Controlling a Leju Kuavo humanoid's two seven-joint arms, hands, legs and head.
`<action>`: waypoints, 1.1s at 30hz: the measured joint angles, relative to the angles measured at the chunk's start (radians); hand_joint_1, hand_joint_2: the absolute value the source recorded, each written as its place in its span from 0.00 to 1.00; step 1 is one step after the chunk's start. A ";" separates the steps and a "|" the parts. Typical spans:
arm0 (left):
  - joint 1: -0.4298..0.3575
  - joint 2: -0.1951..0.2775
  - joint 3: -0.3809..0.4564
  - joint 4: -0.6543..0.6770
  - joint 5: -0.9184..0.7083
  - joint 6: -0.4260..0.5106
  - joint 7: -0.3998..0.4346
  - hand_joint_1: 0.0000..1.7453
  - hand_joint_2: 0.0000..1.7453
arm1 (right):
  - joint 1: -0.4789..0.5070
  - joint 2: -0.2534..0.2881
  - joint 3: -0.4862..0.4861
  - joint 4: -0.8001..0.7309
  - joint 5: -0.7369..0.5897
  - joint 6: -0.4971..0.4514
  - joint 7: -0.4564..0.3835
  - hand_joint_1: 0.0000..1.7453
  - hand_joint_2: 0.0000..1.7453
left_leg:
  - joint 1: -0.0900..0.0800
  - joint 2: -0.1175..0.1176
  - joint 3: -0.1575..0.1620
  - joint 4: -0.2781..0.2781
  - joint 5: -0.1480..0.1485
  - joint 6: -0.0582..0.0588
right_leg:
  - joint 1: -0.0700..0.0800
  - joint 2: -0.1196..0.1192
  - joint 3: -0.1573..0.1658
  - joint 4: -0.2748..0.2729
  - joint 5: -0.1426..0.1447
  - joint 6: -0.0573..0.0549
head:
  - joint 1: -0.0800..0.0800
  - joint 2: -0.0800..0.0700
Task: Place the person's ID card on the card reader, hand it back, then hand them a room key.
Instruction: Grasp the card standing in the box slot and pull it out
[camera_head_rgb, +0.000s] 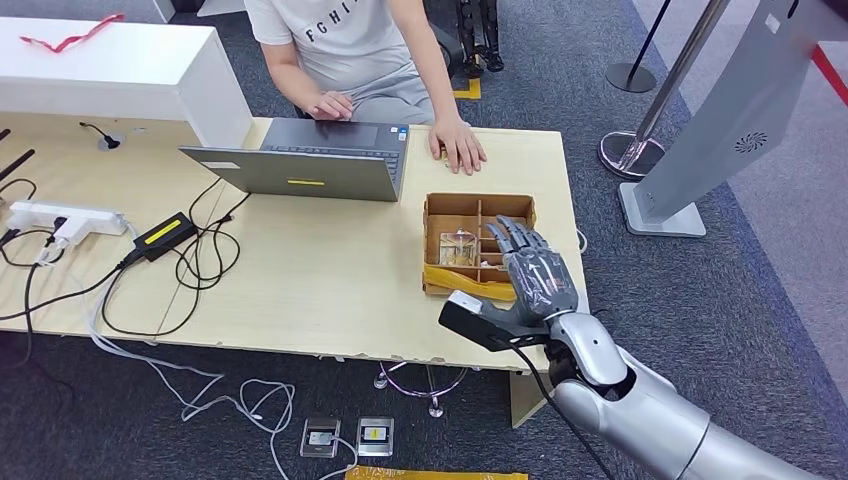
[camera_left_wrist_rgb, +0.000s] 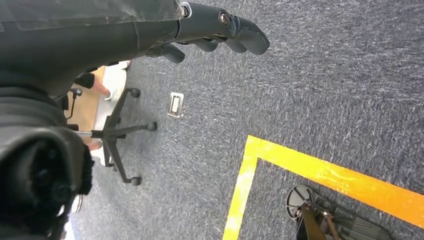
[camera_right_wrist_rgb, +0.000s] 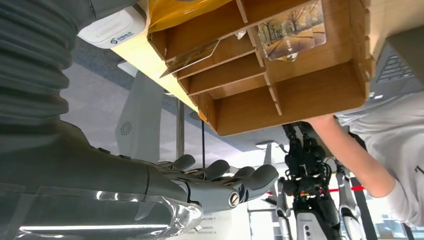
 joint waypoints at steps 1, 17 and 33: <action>0.000 0.000 0.000 0.000 0.001 0.000 -0.001 0.00 0.00 | 0.000 0.005 0.000 0.015 0.009 -0.005 -0.002 0.00 1.00 | 0.000 0.000 0.000 0.000 0.000 0.000 | 0.000 0.000 0.000 0.000 0.000 0.000 | 0.000 0.000; -0.003 0.000 0.005 0.000 0.009 -0.002 -0.023 0.00 0.00 | 0.016 0.074 -0.022 0.207 0.124 -0.076 -0.014 0.00 1.00 | 0.000 0.000 0.000 0.000 0.000 0.000 | 0.000 0.000 0.000 0.000 0.000 0.000 | 0.000 0.000; -0.003 0.002 0.017 0.000 0.006 0.005 0.015 0.00 0.00 | 0.017 0.077 -0.047 0.245 0.127 -0.053 0.007 0.00 1.00 | 0.000 0.000 0.000 0.000 0.000 0.000 | 0.000 0.000 0.000 0.000 0.000 0.000 | 0.000 0.000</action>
